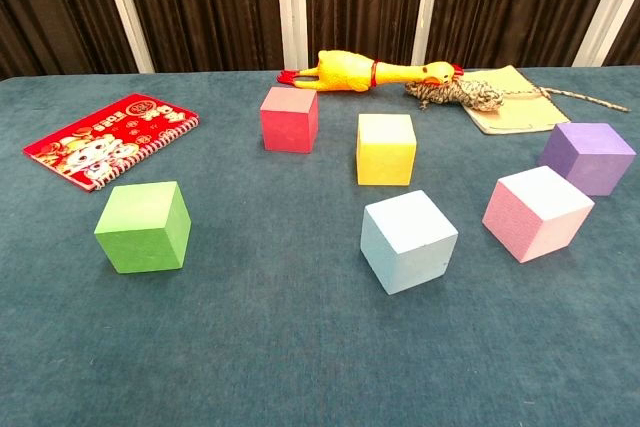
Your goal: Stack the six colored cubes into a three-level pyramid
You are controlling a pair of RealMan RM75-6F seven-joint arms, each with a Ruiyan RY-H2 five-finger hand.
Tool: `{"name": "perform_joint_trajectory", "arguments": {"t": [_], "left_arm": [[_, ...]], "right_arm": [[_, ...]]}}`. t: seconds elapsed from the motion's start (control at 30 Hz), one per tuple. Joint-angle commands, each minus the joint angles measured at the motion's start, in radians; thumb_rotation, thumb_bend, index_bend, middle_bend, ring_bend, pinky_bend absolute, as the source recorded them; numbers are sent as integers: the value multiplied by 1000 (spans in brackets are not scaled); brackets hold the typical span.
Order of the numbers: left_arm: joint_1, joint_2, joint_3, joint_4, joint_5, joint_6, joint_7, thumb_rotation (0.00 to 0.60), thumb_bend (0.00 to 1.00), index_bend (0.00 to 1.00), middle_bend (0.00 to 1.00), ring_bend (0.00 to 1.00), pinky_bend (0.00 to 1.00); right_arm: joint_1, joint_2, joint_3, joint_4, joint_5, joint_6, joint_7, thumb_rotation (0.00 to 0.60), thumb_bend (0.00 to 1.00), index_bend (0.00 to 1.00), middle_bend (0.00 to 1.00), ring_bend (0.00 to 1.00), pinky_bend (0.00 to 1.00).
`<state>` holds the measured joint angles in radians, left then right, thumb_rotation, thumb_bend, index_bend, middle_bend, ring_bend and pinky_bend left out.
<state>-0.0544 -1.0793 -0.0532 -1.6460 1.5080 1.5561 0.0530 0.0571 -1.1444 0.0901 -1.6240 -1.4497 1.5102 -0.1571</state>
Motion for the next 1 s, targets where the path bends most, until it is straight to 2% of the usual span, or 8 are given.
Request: {"name": "perform_joint_trajectory", "arguments": {"t": [0.03, 1.0], "left_arm": [[-3, -1, 0, -3, -5, -10, -1, 600, 252, 192, 30, 0, 7], [-7, 15, -12, -8, -35, -30, -39, 600, 252, 189, 29, 0, 7]], "right_arm": [[-1, 1, -2, -1, 2, -2, -2, 600, 280, 112, 73, 70, 0], [-6, 16, -2, -23, 22, -15, 6, 600, 280, 112, 73, 70, 0]]}}
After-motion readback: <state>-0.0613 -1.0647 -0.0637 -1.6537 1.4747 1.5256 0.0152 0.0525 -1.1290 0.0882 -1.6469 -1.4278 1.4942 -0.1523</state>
